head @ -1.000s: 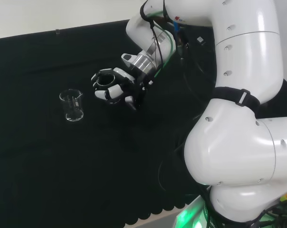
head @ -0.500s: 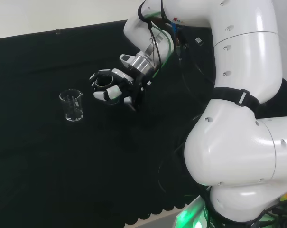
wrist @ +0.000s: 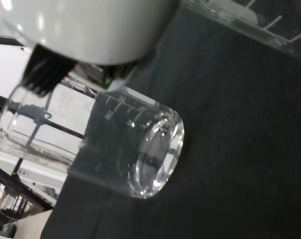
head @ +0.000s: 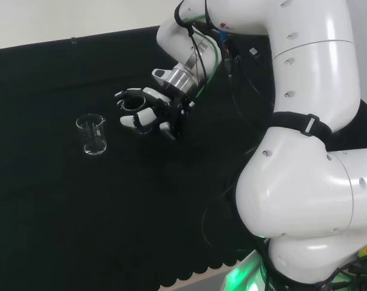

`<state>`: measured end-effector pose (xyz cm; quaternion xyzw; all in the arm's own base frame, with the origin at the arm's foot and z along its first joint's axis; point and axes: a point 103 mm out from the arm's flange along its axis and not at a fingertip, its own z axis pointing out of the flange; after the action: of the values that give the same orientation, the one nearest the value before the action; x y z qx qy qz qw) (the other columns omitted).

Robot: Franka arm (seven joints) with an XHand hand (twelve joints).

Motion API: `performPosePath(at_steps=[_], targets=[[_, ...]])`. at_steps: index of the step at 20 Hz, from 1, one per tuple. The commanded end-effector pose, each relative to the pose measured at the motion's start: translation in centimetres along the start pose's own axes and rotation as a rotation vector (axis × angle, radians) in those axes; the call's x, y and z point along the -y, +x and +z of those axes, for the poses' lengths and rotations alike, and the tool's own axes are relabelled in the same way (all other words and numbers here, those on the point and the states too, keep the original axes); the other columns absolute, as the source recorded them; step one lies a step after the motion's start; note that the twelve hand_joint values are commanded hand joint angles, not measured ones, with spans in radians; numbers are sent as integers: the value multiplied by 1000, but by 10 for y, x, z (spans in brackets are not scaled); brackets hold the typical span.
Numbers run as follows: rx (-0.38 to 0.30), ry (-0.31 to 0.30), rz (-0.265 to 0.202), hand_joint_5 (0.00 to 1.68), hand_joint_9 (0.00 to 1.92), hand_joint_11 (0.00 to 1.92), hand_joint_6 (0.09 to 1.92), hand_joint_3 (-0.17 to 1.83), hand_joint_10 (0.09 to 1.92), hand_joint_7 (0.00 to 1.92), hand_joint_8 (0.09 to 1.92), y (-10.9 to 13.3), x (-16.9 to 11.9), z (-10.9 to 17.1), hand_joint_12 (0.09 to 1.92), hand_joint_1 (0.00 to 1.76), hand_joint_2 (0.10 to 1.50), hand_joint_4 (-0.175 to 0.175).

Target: Place the beaker back on the table.

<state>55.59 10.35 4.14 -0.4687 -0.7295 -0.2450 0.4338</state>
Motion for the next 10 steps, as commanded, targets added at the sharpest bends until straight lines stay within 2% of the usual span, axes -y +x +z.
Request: performPosePath(at_steps=[1, 4, 10], targets=[[17, 19, 17, 374, 450, 0, 292, 946, 683, 369, 652, -3, 5, -2, 1352, 881, 326, -56], [33, 24, 29, 365, 421, 0, 249, 937, 680, 338, 644, -4, 8, -4, 1320, 876, 326, -58], [63, 86, 68, 320, 321, 0, 142, 929, 687, 252, 631, -8, 9, 0, 1227, 867, 328, -61]])
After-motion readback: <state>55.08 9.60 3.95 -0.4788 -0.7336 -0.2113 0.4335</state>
